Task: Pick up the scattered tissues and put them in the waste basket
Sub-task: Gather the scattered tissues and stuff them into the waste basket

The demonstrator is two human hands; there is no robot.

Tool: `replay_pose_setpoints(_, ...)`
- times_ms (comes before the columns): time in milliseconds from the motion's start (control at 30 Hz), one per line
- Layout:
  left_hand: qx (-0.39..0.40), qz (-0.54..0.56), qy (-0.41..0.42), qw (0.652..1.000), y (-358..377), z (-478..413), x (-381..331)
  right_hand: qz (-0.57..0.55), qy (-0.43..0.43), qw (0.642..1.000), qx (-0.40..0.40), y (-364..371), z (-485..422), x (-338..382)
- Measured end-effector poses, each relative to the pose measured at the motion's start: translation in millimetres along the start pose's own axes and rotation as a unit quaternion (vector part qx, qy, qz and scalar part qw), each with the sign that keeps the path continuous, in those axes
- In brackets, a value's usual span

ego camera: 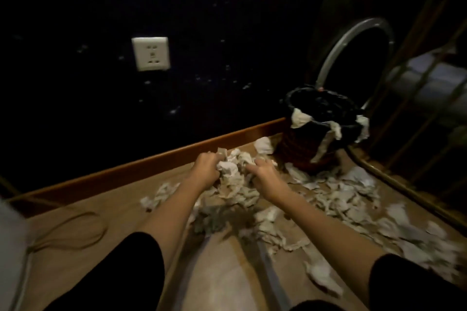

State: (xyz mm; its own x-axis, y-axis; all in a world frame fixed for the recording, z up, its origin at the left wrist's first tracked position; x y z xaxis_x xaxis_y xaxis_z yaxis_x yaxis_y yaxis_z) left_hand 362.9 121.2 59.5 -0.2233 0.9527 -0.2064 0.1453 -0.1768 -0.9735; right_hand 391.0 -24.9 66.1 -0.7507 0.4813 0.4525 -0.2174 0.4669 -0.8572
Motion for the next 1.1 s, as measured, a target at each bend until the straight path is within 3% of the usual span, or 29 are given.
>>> replay_pose_setpoints(200,-0.067,0.041,0.091,0.993,-30,-153,-129,0.041,-0.004,0.995,-0.095,-132,-56,-115)
replay_pose_setpoints(333,-0.100,0.029,0.135,0.985,-32,-233,-213,0.044,0.063,0.987,-0.144,-193,-83,-209)
replay_pose_setpoints(467,-0.028,-0.040,0.179,0.983,17,-281,-278,0.037,0.125,0.983,-0.133,-180,-82,-285)
replay_pose_setpoints(567,0.012,-0.086,0.170,0.982,62,-309,-288,-0.013,0.168,0.979,-0.118,-163,-87,-331)
replay_pose_setpoints(700,0.078,-0.050,0.156,0.983,82,-334,-296,-0.070,0.199,0.975,-0.069,-164,-116,-357)
replay_pose_setpoints(967,0.041,0.011,0.136,0.990,57,-358,-288,-0.070,0.260,0.963,-0.006,-177,-146,-392)
replay_pose_setpoints(1100,-0.005,0.010,0.163,0.987,47,-343,-298,-0.081,0.276,0.956,-0.056,-189,-131,-385)
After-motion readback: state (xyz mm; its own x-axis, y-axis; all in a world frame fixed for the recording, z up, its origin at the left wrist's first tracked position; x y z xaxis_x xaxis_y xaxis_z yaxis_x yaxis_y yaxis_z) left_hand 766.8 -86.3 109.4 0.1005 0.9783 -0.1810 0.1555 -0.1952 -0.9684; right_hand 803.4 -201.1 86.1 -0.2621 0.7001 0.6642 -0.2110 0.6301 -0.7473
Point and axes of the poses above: each hand's wrist, its own z-axis away from the middle knuckle, its own y-axis out of the palm, x = y × z, the point moved 8 cm from there along -z, towards the middle knuckle, and after that the axes turned 15 degrees about -z, right-handed, at the moved point
